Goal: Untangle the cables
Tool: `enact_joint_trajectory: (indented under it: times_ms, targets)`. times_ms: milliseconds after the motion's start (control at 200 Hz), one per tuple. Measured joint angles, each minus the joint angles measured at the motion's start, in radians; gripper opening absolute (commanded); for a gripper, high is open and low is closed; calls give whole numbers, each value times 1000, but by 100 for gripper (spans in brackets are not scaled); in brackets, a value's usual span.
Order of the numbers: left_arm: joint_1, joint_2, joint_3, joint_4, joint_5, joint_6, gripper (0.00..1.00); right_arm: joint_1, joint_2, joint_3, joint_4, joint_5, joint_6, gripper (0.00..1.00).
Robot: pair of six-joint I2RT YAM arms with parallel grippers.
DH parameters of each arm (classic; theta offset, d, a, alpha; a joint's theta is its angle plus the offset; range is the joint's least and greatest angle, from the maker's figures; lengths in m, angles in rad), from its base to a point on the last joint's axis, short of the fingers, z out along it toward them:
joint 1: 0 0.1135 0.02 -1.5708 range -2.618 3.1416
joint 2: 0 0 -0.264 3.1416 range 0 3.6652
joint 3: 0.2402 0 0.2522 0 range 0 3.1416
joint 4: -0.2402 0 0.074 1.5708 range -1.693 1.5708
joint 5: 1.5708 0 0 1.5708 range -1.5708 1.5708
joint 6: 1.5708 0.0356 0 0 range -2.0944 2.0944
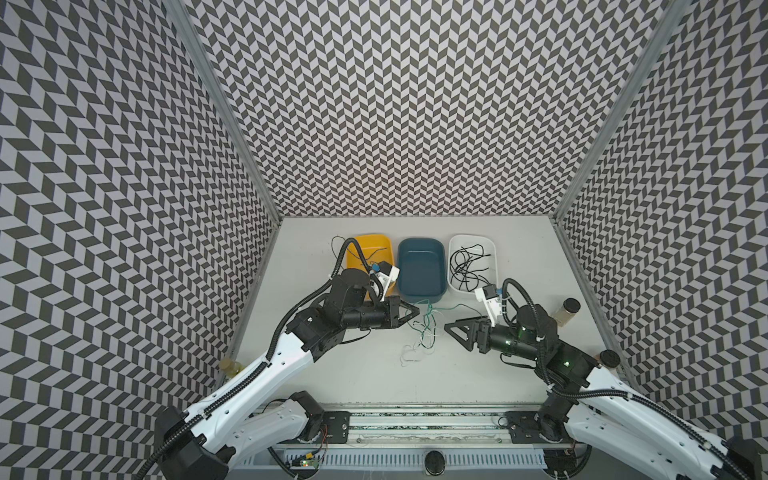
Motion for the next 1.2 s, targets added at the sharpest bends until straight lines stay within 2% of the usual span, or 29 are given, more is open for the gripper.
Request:
enact_joint_trajectory:
  times_ms: [110, 340, 526, 866, 1077, 1197]
  targets:
    - [-7, -1, 3, 26, -15, -6, 0, 54, 22, -1, 31, 49, -1, 69]
    - [-15, -8, 3, 34, -33, -9, 0, 132, -34, -82, 77, 201, -47, 70]
    - [-27, -9, 3, 44, -26, -27, 0, 141, 23, -123, 134, 237, -92, 64]
    - [-51, -37, 3, 72, -17, -58, 0, 172, 120, -127, 229, 322, -184, 62]
    - [-85, -37, 3, 109, -15, -75, 0, 185, 168, -143, 317, 406, -204, 47]
    - [-96, -38, 3, 127, -14, -83, 0, 195, 179, -151, 370, 433, -216, 52]
